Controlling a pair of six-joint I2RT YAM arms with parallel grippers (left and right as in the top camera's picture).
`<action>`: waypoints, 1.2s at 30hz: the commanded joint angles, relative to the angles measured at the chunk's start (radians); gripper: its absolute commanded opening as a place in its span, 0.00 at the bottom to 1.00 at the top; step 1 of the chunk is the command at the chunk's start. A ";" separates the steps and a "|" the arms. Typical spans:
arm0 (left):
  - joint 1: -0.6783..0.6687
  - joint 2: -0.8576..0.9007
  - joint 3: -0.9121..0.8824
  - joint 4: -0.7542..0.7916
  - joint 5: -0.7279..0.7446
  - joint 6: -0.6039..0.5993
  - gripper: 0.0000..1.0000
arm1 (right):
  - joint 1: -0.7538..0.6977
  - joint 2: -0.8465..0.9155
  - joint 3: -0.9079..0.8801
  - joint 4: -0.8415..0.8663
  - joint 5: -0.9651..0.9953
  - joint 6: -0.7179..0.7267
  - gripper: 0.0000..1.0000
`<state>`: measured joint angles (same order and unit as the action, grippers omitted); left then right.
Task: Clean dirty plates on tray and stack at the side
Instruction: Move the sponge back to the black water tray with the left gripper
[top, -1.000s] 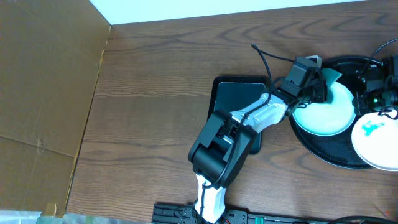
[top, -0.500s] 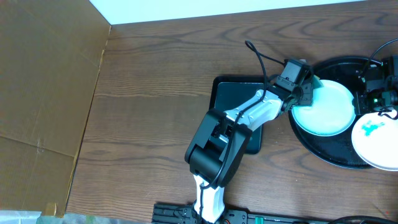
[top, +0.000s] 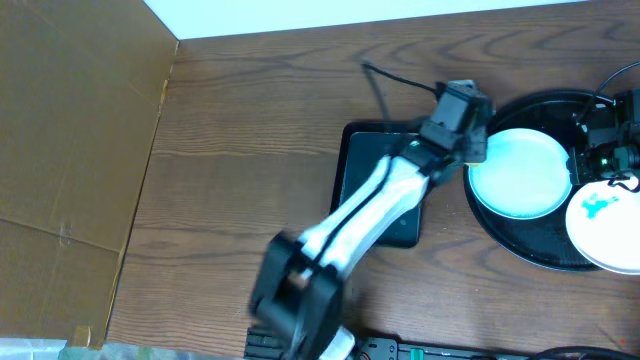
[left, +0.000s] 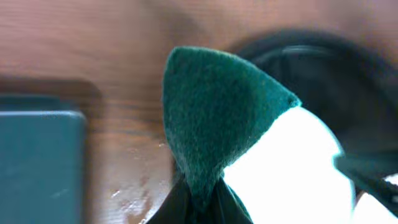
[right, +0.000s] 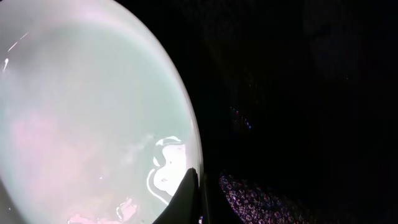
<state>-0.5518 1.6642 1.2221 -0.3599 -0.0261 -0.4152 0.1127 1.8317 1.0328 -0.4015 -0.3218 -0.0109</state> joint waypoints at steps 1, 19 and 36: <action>0.003 -0.086 0.005 -0.091 -0.149 0.023 0.07 | 0.000 -0.007 -0.003 -0.010 0.026 -0.012 0.01; 0.132 -0.129 -0.042 -0.440 -0.345 -0.077 0.07 | 0.162 -0.480 -0.002 -0.016 0.629 -0.110 0.01; 0.148 -0.129 -0.042 -0.470 -0.322 -0.080 0.07 | 0.190 -0.454 -0.003 -0.110 0.735 0.021 0.55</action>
<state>-0.4091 1.5356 1.1858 -0.8276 -0.3424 -0.4751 0.3447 1.3266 1.0271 -0.4839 0.4435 -0.0967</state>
